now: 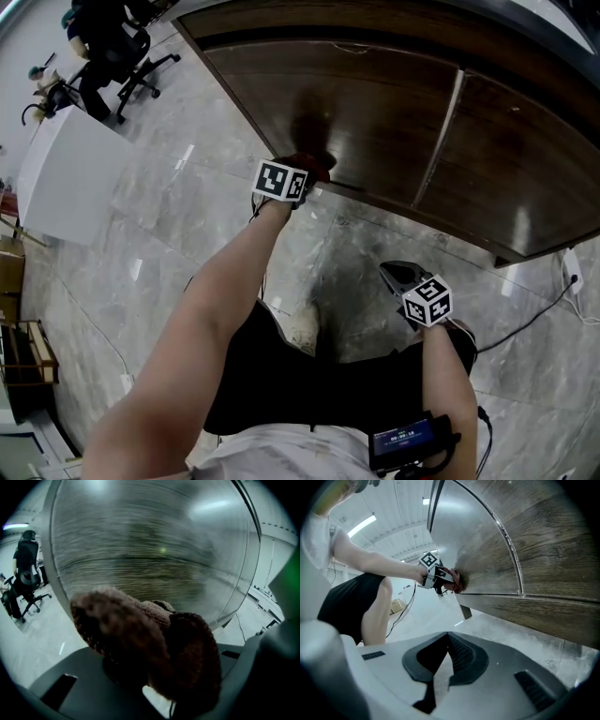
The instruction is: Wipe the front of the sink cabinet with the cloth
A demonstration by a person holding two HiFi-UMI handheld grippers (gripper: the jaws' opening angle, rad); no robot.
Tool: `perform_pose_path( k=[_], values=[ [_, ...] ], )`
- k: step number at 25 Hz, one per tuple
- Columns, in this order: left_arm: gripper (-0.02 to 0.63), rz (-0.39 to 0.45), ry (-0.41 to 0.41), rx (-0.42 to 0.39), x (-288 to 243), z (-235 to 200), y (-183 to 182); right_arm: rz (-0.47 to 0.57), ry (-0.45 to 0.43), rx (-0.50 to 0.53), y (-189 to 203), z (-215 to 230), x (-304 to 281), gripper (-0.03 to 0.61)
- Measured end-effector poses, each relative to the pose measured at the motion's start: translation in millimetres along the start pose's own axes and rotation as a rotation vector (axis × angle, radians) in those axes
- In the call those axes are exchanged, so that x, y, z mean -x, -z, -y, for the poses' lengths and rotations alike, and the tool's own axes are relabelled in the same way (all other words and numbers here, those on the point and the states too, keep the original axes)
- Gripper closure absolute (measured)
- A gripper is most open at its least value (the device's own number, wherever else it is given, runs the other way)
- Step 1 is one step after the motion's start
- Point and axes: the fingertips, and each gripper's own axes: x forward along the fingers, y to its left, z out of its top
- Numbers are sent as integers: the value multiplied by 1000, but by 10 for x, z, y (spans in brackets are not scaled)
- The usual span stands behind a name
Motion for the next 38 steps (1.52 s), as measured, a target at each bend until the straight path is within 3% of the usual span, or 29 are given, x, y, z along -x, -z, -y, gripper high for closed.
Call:
perform_pose_path(
  k=[4, 10, 12, 15, 23, 28, 32, 38],
  values=[
    [494, 29, -93, 76, 124, -433, 20, 2, -4, -6, -30, -2, -44, 566],
    [494, 36, -253, 60, 332, -948, 16, 3, 1, -4, -30, -24, -40, 566],
    [494, 4, -259, 74, 281, -971, 116, -2, 10, -5, -3, -23, 20, 566],
    [494, -39, -199, 75, 133, -778, 263, -2, 31, -12, 30, -28, 130, 566],
    [494, -84, -62, -4, -217, -36, 218, 30, 73, -13, -18, 37, 270, 566],
    [494, -93, 93, -80, -453, 670, 189, 43, 97, -10, -77, 11, 355, 566],
    [494, -97, 134, -137, -510, 943, 17, 62, 105, 14, -268, 91, 304, 566],
    [494, -128, 252, -164, -728, 1843, 78, 87, 159, -37, -148, 78, 709, 566]
  ],
)
